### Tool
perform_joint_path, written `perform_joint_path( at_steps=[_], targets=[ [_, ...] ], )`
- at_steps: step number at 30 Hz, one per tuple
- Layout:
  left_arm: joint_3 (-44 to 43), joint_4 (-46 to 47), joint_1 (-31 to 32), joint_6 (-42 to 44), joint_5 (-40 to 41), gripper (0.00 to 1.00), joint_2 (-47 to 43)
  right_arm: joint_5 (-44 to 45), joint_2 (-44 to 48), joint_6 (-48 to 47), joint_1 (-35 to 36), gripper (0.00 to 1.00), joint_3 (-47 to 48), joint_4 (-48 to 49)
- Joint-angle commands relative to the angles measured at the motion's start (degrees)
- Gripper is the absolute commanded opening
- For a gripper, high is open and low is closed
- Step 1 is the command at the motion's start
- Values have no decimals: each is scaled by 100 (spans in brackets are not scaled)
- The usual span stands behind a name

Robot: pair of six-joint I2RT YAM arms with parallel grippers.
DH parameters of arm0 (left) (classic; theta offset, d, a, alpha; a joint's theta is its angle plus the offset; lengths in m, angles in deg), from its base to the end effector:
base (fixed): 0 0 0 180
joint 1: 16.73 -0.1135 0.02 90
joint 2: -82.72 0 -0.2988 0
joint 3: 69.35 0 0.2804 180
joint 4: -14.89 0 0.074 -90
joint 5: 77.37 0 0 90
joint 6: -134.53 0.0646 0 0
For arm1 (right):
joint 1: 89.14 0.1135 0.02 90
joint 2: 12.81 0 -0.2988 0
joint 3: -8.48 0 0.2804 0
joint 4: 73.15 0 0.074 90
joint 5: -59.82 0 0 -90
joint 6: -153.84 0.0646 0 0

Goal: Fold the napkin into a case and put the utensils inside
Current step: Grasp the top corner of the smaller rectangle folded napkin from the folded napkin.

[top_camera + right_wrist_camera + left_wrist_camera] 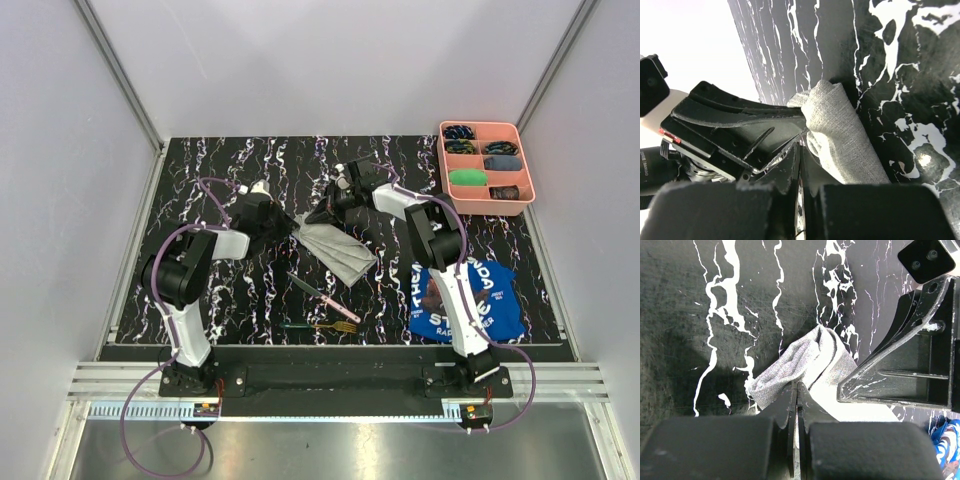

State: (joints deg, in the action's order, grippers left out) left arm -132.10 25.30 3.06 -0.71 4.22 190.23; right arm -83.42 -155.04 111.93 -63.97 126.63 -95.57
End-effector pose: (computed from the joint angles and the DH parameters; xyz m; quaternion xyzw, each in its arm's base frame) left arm 0.3947 -0.1521 0.1232 -0.1609 0.8679 -0.3049 0.3577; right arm 0.5117 0.2977 0.1004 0.0023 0.8468 0.5316 0.0175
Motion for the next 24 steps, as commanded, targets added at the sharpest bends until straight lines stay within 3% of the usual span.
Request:
perform_joint_path(
  at_steps=[1, 24],
  targets=[
    [135, -71, 34, 85, -56, 0, -300, -91, 196, 7, 14, 2, -15, 242],
    [170, -61, 306, 14, 93, 0, -792, 6, -402, -55, 304, 0, 143, 163]
  ],
)
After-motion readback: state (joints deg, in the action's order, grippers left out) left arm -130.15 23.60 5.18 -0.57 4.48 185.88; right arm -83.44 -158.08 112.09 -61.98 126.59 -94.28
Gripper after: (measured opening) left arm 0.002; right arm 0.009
